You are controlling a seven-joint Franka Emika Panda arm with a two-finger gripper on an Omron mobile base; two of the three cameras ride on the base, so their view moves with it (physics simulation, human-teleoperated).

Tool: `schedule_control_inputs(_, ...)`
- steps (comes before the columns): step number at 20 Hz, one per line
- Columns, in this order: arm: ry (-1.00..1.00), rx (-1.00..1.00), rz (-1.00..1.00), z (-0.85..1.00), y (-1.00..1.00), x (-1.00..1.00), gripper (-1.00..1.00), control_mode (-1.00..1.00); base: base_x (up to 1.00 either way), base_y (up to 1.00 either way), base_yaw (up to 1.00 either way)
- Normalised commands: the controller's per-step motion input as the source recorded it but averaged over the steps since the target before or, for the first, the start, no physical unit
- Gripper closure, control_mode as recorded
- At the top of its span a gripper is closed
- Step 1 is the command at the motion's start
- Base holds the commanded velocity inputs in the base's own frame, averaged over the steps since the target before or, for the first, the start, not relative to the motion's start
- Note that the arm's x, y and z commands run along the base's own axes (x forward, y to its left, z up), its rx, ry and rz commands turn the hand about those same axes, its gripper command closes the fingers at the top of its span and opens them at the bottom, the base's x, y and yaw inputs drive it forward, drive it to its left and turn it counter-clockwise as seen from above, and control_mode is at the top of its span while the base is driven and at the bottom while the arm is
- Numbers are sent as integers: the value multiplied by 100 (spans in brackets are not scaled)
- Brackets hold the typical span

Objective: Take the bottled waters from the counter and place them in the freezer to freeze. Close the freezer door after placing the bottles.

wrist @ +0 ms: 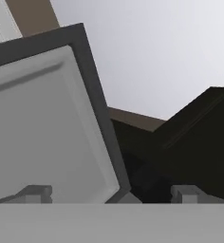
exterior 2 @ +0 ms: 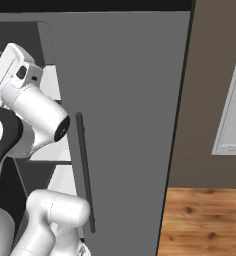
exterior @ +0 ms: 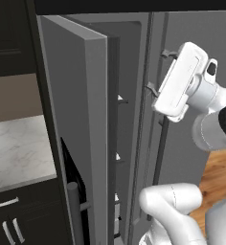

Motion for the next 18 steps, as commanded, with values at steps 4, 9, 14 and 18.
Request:
schedule_control_inputs(4,0,0,-14,11,0,-40,-100,-100,0,0,0)
schedule_control_inputs(9,4,-5,0,0,0,2,-100,-100,0,0,0)
schedule_control_inputs(14,21,-1,-15,-9,-2,-23,-100,-100,0,0,0)
schedule_control_inputs(18,44,0,-27,-8,-8,-26,-100,-100,0,0,0)
